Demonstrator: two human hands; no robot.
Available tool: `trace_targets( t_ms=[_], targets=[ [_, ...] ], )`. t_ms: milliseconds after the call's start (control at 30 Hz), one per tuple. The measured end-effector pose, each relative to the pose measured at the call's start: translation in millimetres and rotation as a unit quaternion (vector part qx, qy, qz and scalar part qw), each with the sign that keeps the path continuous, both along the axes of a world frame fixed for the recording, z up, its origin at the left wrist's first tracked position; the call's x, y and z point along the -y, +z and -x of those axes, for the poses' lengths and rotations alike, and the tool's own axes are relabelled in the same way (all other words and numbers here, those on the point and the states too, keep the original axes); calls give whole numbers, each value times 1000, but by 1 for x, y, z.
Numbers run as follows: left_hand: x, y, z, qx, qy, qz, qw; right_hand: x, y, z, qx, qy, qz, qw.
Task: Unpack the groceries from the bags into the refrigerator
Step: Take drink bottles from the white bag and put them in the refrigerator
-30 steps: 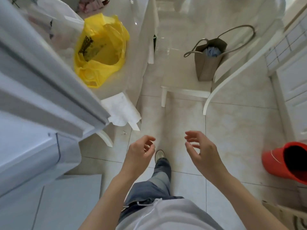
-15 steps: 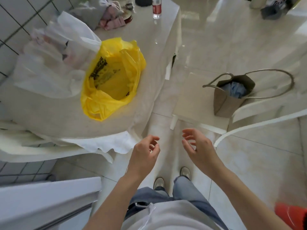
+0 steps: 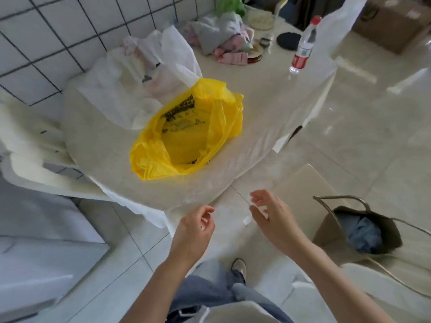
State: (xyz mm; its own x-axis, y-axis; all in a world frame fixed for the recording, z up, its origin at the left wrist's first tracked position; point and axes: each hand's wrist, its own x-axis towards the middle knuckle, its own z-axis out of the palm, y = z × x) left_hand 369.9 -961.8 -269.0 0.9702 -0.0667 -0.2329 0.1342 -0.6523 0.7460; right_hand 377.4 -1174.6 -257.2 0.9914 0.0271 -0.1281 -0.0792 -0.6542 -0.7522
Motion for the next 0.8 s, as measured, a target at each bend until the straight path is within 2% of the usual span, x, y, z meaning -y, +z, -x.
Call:
trace_targets(
  t_ms=[333,567,800],
  targets=[
    [-17,4,-63,10,126,-27,992,-5,4,-127,39,140,16,989],
    [-56,2,-157,54,169,-36,983,-43,12,-220,80,184,27,979],
    [-91,9,-239,62,182,-41,980,-84,16,-299,62,215,42,974]
  ],
)
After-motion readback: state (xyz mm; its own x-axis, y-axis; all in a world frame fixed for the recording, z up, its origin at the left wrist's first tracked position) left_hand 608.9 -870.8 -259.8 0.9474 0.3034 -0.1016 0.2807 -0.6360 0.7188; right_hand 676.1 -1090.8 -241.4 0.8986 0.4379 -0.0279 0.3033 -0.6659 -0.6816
